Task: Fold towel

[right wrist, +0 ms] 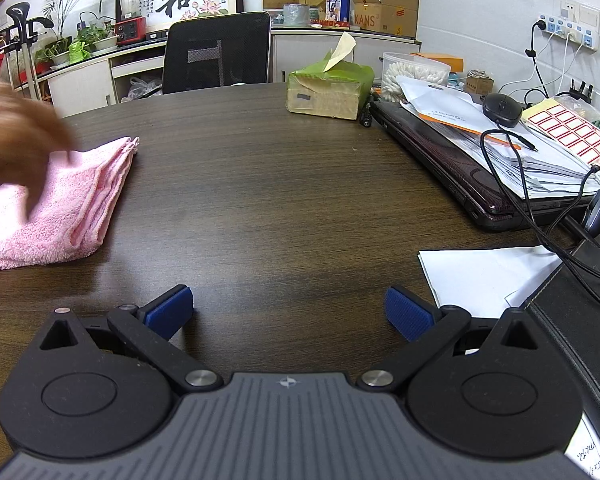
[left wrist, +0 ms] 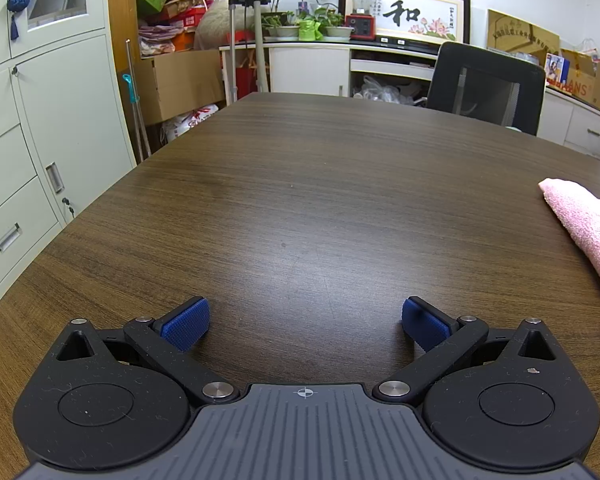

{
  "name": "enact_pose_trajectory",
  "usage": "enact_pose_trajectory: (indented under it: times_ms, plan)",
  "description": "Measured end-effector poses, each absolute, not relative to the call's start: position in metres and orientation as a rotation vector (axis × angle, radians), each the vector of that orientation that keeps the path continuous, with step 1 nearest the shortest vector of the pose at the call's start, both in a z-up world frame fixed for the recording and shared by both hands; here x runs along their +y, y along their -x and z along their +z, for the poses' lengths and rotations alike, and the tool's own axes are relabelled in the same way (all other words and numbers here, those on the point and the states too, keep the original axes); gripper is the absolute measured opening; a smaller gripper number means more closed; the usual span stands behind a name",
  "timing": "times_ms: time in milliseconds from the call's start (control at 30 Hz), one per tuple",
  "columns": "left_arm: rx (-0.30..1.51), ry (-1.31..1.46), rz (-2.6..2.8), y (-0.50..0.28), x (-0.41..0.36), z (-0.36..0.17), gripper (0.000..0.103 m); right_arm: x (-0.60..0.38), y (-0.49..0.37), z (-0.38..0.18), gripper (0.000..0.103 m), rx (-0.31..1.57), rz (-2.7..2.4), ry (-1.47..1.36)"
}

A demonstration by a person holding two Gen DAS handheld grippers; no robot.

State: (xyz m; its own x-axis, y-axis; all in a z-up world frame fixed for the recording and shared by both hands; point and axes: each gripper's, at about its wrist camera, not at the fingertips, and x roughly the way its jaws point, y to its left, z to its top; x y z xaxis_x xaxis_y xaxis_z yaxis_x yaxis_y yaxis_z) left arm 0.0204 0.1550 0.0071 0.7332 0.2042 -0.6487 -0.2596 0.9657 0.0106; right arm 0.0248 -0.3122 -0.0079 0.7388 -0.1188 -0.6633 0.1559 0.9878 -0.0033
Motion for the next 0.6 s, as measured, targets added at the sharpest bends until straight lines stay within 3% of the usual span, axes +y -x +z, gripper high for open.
enact_pose_trajectory:
  times_ms: [600]
  plan:
    - [0.702,0.086,0.262,-0.0207,0.155,0.0055,0.103,-0.312,-0.025,-0.0076,0.103,0.724,-0.151,-0.054]
